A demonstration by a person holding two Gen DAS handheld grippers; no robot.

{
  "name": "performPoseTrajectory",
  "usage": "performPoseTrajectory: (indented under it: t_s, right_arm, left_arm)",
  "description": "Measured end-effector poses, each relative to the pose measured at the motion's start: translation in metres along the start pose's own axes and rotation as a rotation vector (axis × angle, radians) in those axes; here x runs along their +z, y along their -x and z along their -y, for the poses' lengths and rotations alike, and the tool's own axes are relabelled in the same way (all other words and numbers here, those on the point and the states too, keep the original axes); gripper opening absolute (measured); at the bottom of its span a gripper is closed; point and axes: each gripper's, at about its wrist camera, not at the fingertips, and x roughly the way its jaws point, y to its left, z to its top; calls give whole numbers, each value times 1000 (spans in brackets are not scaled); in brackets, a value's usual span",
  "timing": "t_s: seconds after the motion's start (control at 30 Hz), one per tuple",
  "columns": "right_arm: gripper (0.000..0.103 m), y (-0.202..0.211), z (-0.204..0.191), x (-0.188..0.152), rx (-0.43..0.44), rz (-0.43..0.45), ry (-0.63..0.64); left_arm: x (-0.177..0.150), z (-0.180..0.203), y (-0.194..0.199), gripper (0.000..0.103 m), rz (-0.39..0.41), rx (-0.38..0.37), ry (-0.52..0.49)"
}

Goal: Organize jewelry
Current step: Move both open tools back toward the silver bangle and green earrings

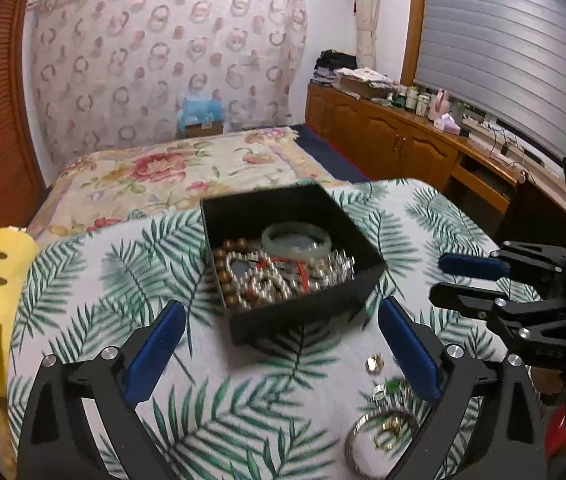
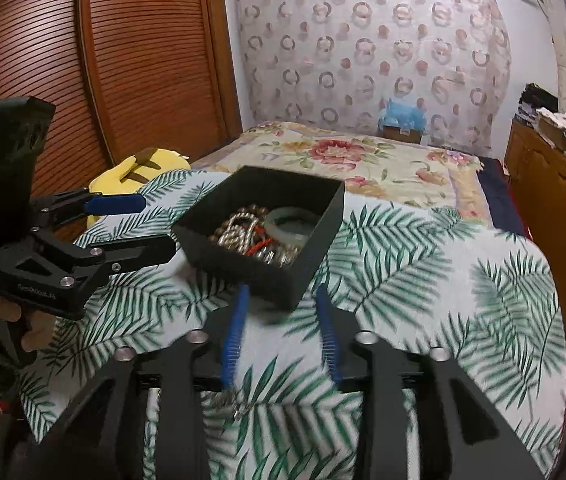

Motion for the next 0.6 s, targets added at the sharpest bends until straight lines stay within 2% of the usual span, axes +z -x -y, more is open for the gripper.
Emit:
performPoseTrajectory:
  t_s: [0.37,0.6]
  right_arm:
    - [45,16,-11,-59,6,-69,-24]
    - [45,21,-10,-81,-7,-85,-46]
  left_arm:
    - [-58,23,11,94,-73,-38,11]
    - [-74,38,11,94,-115,-59,-22]
